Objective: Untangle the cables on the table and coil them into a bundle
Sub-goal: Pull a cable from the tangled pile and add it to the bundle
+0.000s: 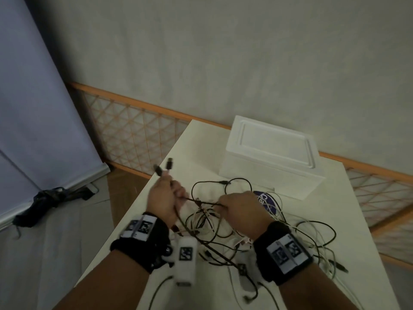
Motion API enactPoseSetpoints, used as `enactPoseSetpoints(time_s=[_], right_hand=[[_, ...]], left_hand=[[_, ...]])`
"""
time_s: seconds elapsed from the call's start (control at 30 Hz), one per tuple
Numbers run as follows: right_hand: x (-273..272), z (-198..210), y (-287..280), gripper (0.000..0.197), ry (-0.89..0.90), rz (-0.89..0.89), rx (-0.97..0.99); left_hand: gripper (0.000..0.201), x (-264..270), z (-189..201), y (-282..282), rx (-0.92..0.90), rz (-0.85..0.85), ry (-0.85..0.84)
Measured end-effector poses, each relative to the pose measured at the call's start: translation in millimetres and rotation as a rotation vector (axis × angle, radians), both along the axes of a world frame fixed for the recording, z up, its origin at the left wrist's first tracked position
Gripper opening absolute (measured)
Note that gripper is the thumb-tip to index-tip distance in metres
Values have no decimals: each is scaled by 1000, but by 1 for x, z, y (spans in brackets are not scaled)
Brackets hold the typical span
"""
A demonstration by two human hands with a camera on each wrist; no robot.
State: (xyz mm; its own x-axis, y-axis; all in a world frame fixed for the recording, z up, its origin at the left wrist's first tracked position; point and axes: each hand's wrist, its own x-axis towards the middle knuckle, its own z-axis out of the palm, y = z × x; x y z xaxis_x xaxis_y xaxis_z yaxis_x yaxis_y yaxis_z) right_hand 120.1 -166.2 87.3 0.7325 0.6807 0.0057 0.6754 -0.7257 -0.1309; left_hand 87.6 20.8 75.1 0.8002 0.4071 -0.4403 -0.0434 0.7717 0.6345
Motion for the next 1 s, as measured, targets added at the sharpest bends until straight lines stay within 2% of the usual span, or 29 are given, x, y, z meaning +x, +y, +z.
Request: enactPoseSetpoints(time_s=[0.07,0.17,0.23,0.3,0.4,0.43,0.47,0.53,0.6,0.67,0.73,0.8,0.87,0.93,1.0], right_hand=[[20,-1,-36,30,89,-167,-44],[32,10,-68,22,248,-296,145],[28,24,-66,21,244,-278,253],[22,38,-52,22,194,-227,289],[14,53,-22,26,130,-124,143],[13,56,-14,27,100,-100,108],[12,60,-10,27,74,-87,119],[11,68,-10,25,73,-103,258],[8,75,-16,18,118,-118,448],[6,80,-20,14,122,-98,574],[6,84,-22,10,98,-78,664],[10,82,-24,7,104,-86,791],[13,77,-27,13,155,-133,907],[11,70,-27,25,250,-203,1062],[9,57,-28,34,302,-295,1147]], left_hand=[[27,-2,-4,33,31,54,23],[35,-10,-6,59,242,40,46],[40,-12,-2,48,398,-22,75],[34,-11,7,22,558,-142,78],[15,-11,29,-21,868,-373,9],[9,-12,35,-33,905,-448,-37],[6,-12,40,-42,876,-513,-82],[9,-8,44,-49,701,-578,-127],[22,-2,43,-47,522,-620,-117],[30,2,42,-48,423,-676,-110],[24,4,41,-54,483,-716,-136],[9,4,42,-62,643,-764,-168],[9,6,42,-68,794,-763,-203],[5,10,44,-72,816,-641,-204],[3,13,50,-73,752,-514,-199]])
